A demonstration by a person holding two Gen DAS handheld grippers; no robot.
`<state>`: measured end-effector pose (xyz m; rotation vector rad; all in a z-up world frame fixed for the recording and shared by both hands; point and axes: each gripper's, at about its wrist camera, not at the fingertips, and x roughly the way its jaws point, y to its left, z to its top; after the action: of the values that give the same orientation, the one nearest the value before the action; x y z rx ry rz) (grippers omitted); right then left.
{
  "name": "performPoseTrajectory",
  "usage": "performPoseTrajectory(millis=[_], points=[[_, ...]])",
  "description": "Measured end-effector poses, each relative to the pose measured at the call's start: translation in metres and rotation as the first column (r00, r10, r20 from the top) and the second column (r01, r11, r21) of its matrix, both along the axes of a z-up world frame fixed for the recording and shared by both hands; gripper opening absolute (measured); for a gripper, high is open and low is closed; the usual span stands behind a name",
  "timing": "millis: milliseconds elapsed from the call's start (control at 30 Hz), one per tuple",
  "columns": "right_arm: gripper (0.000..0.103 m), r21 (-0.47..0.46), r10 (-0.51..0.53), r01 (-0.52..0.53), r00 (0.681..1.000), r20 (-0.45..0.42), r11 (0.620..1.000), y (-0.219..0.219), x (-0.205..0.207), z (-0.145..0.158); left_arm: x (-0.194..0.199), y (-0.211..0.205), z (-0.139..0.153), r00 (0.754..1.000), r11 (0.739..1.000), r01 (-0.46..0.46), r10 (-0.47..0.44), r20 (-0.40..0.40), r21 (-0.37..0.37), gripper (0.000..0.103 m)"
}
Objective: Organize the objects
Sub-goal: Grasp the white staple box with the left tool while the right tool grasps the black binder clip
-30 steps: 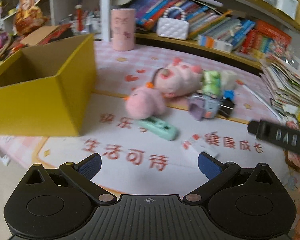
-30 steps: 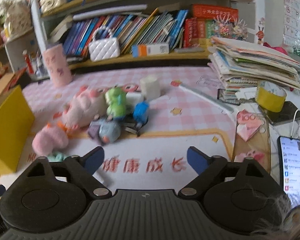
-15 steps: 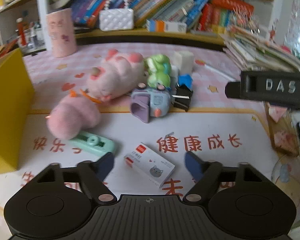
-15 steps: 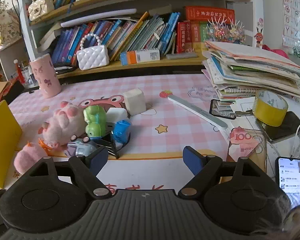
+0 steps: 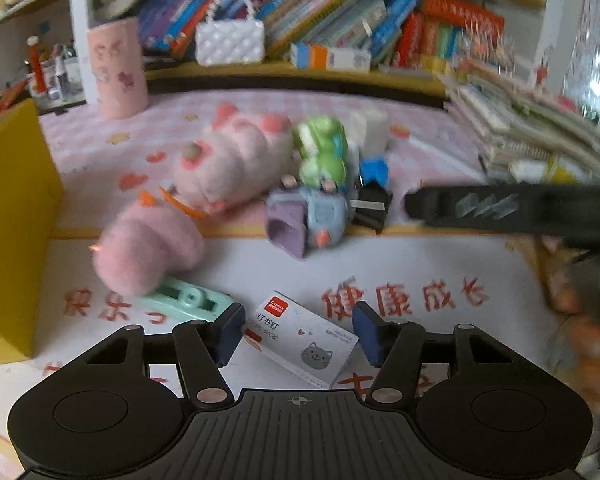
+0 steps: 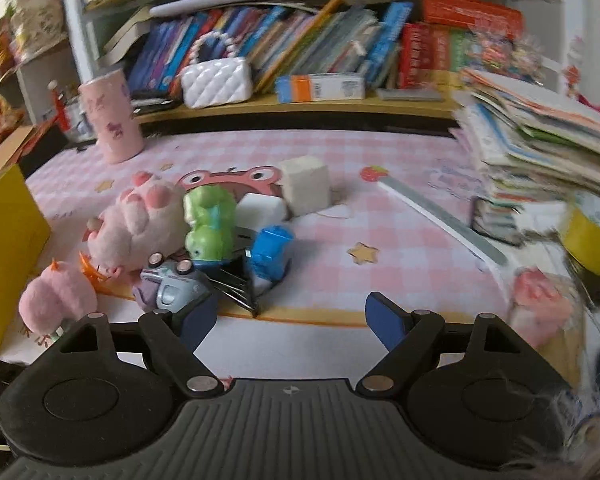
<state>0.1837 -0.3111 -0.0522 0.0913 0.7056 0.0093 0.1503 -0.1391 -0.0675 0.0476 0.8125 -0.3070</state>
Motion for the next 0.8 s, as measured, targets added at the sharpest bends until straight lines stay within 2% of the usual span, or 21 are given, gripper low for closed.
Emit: performPoseTrajectory(millis=[133,200,333,500,633,800], points=[[0.049,-0.055,0.081,-0.083,0.996,-0.03,0.995,0.017,0.026,-0.015,-0.01,0.025,0.019,0.997,0.997,-0.072,0.073,0.027,-0.026,0.058],[0.044,-0.061,0.107,-0.11,0.993,-0.047,0.992,0.021,0.038,-0.023,-0.015,0.036,0.024,0.994,0.993,-0.109,0.11,0.027,-0.034,0.058],[0.042,-0.074,0.16,-0.164,0.986,-0.056,0.984,0.03,0.053,-0.033,-0.024,0.054,0.031,0.985,0.984,-0.173,0.174,0.015,-0.042,0.058],[0.042,-0.111,0.203,-0.206,0.978,-0.04,0.972,0.04,0.06,-0.04,-0.031,0.061,0.032,0.979,0.979,-0.201,0.201,0.012,-0.03,0.058],[0.031,-0.105,0.22,-0.22,0.975,-0.012,0.97,0.04,0.059,-0.038,-0.034,0.063,0.033,0.979,0.979,-0.202,0.203,0.017,-0.029,0.058],[0.027,-0.086,0.19,-0.187,0.981,0.029,0.979,0.036,0.038,-0.022,-0.041,0.069,0.035,0.976,0.976,-0.214,0.215,0.028,-0.042,0.058]])
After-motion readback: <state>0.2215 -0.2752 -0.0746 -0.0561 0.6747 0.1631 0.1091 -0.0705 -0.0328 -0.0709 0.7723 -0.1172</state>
